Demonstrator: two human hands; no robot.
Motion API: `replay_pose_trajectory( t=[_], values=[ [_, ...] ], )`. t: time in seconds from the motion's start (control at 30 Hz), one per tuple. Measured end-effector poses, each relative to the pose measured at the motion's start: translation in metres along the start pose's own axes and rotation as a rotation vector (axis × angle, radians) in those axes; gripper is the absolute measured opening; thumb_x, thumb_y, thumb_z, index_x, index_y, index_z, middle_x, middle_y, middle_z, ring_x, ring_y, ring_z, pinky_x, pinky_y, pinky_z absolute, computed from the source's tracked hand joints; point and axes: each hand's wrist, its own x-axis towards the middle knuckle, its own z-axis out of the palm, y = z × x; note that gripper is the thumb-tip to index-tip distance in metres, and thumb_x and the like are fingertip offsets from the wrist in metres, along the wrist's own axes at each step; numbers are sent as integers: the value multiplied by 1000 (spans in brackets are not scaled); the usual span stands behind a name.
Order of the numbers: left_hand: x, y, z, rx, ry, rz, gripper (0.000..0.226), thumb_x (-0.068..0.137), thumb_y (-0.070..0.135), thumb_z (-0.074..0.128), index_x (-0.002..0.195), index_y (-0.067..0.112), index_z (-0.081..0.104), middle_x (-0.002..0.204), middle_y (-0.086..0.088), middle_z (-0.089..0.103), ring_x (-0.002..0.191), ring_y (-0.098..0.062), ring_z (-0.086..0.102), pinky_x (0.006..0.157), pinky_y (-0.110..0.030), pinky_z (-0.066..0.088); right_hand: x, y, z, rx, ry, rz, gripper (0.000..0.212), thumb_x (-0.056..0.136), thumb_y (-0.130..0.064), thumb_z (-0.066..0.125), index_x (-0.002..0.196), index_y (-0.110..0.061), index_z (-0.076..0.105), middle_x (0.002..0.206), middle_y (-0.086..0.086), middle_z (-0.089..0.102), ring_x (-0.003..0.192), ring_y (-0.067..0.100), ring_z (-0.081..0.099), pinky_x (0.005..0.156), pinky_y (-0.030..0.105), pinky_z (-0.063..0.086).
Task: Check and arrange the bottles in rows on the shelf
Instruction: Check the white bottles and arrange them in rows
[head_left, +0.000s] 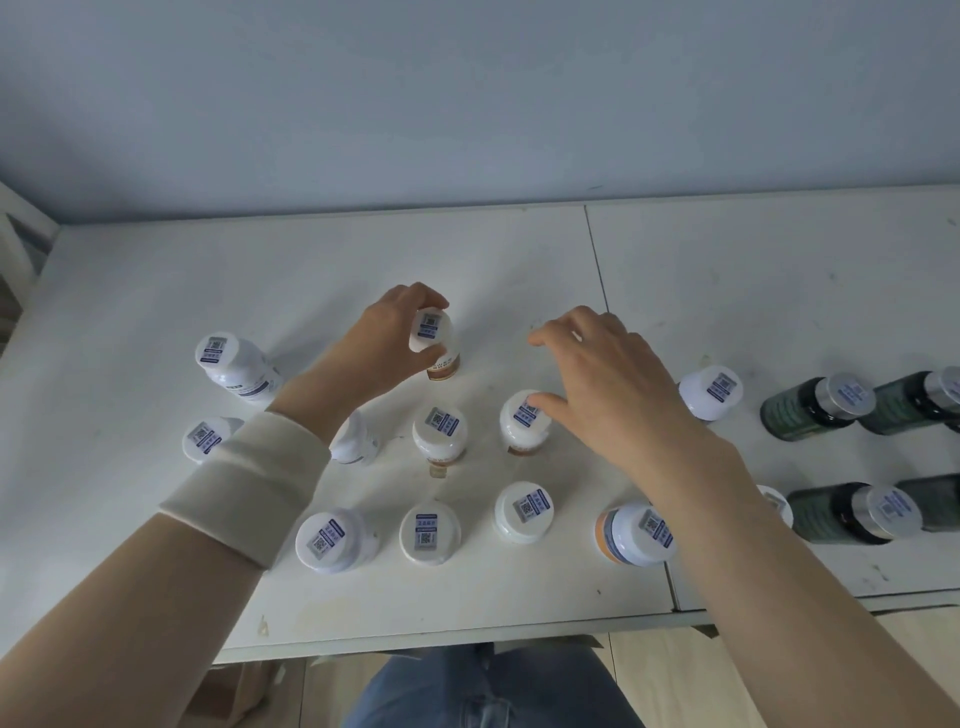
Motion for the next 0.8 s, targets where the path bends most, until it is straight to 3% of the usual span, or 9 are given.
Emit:
replay_pose_trajectory(
  t=[0.13,0.33,0.57,0.73,0.8],
  values=[
    [-13,8,-16,186,-22,3,55,81,22,68,130,19,44,132,-8,46,112,-28,53,90,-39,44,-2,-6,2,3,7,-36,49,89,-36,55,132,-19,39,131,5,41,118,27,41,92,34,37],
    [-69,23,-54,527,-107,-28,45,89,29,58,130,22,40,131,-3,48,113,-25,53,85,-36,42,-21,-40,5,-16,33,-98,52,87,-38,57,131,-16,40,128,8,43,116,28,43,90,36,38],
    [-160,5,-59,461,-191,-6,42,89,43,53,124,23,41,123,3,54,101,-19,57,78,-32,43,-61,-98,16,-51,74,-108,50,89,-37,55,132,-16,38,126,7,44,113,28,45,86,35,39],
    [-188,-13,-18,408,-133,50,48,86,44,58,125,21,42,123,-2,50,109,-22,53,75,-32,42,-87,-126,31,23,64,-21,47,88,-36,56,129,-19,43,125,7,47,113,27,47,86,37,43],
    [-191,-19,-11,356,-72,51,42,87,37,59,122,18,45,118,-5,50,104,-22,53,70,-33,41,-97,-129,38,65,86,6,45,87,-36,58,128,-19,45,125,6,49,113,26,47,84,34,42]
  ],
)
